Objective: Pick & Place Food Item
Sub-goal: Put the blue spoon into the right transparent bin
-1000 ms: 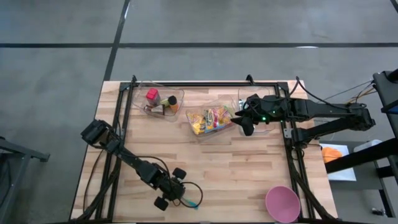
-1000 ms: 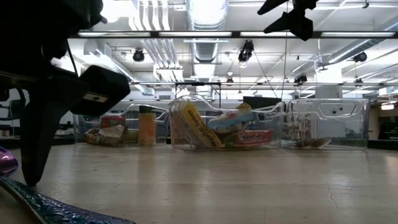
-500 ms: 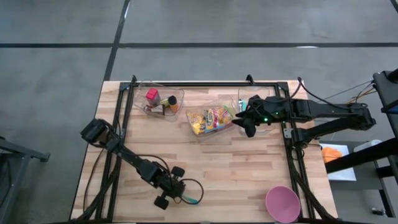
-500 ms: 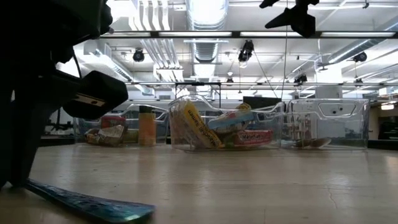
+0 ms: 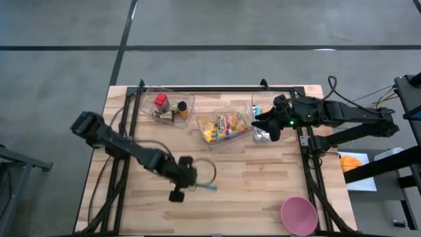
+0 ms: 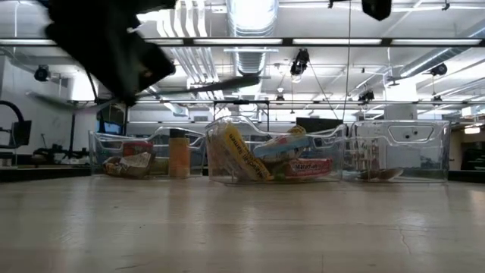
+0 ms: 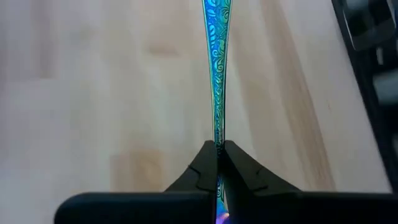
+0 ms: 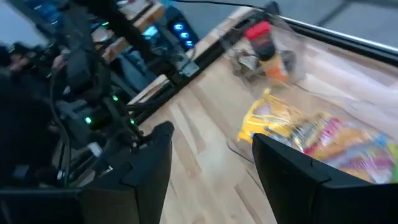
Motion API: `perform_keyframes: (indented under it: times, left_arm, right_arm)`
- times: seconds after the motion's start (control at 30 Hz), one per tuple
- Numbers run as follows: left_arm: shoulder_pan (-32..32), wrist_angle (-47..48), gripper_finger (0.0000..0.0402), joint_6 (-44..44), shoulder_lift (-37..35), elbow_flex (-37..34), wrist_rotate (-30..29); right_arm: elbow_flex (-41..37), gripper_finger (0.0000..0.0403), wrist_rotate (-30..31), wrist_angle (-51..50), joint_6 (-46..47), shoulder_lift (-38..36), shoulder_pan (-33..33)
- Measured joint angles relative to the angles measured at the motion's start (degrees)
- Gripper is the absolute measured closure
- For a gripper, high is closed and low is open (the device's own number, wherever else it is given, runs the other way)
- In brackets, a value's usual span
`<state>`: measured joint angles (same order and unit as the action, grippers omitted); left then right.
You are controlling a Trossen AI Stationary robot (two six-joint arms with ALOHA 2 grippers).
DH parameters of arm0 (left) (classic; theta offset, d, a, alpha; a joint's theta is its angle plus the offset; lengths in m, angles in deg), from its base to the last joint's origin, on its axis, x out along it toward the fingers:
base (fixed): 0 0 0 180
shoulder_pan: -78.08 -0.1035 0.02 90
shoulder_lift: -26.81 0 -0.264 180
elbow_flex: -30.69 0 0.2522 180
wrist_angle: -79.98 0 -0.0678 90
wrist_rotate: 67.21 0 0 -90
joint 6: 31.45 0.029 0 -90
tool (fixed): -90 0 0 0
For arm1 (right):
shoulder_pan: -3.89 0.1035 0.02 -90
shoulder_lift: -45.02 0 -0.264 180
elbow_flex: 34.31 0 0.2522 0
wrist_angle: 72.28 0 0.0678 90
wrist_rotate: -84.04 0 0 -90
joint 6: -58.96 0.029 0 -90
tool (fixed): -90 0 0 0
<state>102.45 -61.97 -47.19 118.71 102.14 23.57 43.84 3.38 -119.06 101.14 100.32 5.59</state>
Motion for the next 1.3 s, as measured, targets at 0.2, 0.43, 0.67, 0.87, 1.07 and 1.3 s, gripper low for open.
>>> perform_keyframes:
  times: [0.2, 0.43, 0.67, 0.87, 1.07, 1.3]
  left_arm:
    - [-10.13, -1.08, 0.0393, -11.07, -7.03, 0.02, -0.35]
    - [-22.05, -11.32, 0.0393, -19.21, -12.53, 0.07, -1.69]
    - [-30.89, -19.76, 0.0393, -22.22, -13.11, 0.15, -4.90]
    - [-32.51, -21.09, 0.0393, -22.01, -12.92, 0.17, -4.67]
    - [-32.56, -21.11, 0.0393, -21.32, -12.90, 0.15, -4.70]
    - [-31.99, -21.20, 0.0393, -20.91, -12.90, 0.15, -4.87]
  right_arm:
    - [6.80, 0.0181, 5.12, -14.49, 2.00, 1.68, 2.73]
    - [9.06, 0.0181, 26.07, -16.49, 22.93, 4.82, 9.72]
    - [5.01, 0.0181, 35.69, -7.09, 30.14, 8.39, 12.62]
    - [4.22, 0.0181, 34.89, 2.61, 29.59, 13.25, 9.74]
    - [4.60, 0.0181, 33.99, 5.86, 32.29, 17.94, 6.65]
    - [4.74, 0.0181, 28.89, 13.88, 28.68, 21.60, 2.25]
